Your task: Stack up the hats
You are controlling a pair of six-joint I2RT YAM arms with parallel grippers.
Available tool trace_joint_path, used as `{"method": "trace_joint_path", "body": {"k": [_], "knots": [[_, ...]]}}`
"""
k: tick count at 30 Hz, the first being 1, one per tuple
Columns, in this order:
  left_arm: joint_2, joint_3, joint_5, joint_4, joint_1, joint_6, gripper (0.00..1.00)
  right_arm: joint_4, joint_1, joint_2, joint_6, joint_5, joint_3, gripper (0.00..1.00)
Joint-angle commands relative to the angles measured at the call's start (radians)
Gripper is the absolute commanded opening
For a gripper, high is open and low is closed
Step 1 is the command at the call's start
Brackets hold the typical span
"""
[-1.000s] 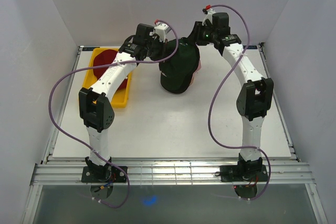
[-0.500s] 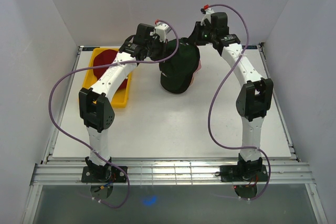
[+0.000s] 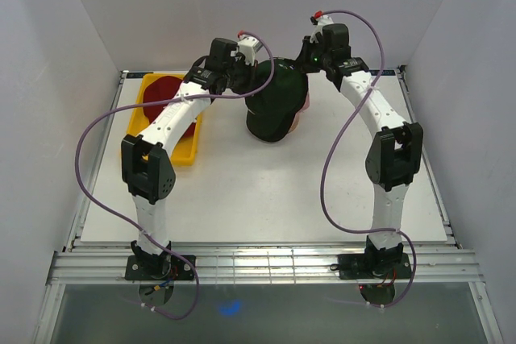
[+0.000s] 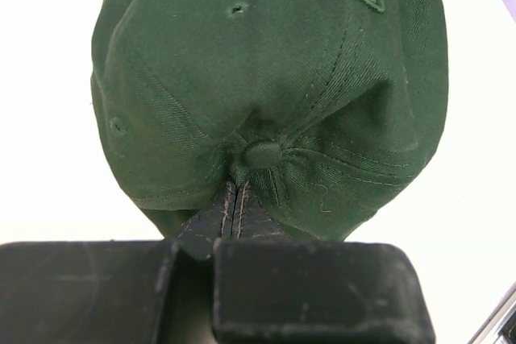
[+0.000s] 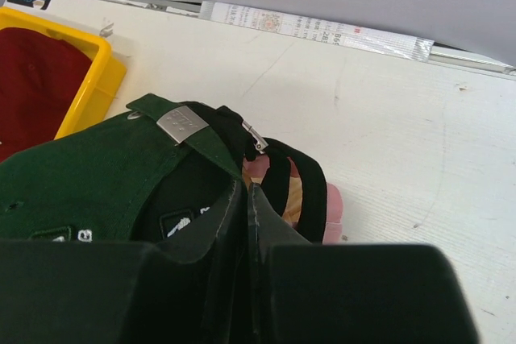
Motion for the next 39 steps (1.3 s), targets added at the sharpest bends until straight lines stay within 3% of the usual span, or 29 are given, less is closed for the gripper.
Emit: {"method": "trace_joint_path", "body": {"k": [1,11,14,16,21,25,30,39], "knots": [[-0.086,-0.034,-0.008,0.015,-0.011,-0.011,0.0,-0.005,-0.013,-0.031,-0.042,0.099,-0.07,0.11],[-0.115,-0.05,-0.04,0.064,-0.011,-0.048,0.0,0.044,-0.015,-0.07,-0.038,0.103,-0.204,0.1],[-0.133,-0.069,-0.069,0.098,-0.011,-0.079,0.1,0.052,-0.017,-0.081,-0.039,0.096,-0.225,0.1],[-0.169,-0.098,-0.127,0.15,-0.011,-0.119,0.25,0.049,-0.018,-0.082,-0.039,0.091,-0.225,0.1],[-0.262,-0.242,-0.294,0.248,-0.008,-0.235,0.4,0.032,-0.023,-0.085,-0.036,0.074,-0.227,0.11],[-0.333,-0.322,-0.429,0.294,-0.005,-0.345,0.46,0.01,-0.024,-0.081,-0.035,0.07,-0.221,0.11],[-0.354,-0.4,-0.517,0.268,-0.003,-0.458,0.47,-0.002,-0.024,-0.084,-0.027,0.063,-0.219,0.11],[-0.258,-0.483,-0.555,0.279,-0.003,-0.625,0.31,-0.068,-0.026,-0.07,-0.019,0.067,-0.21,0.1]]}}
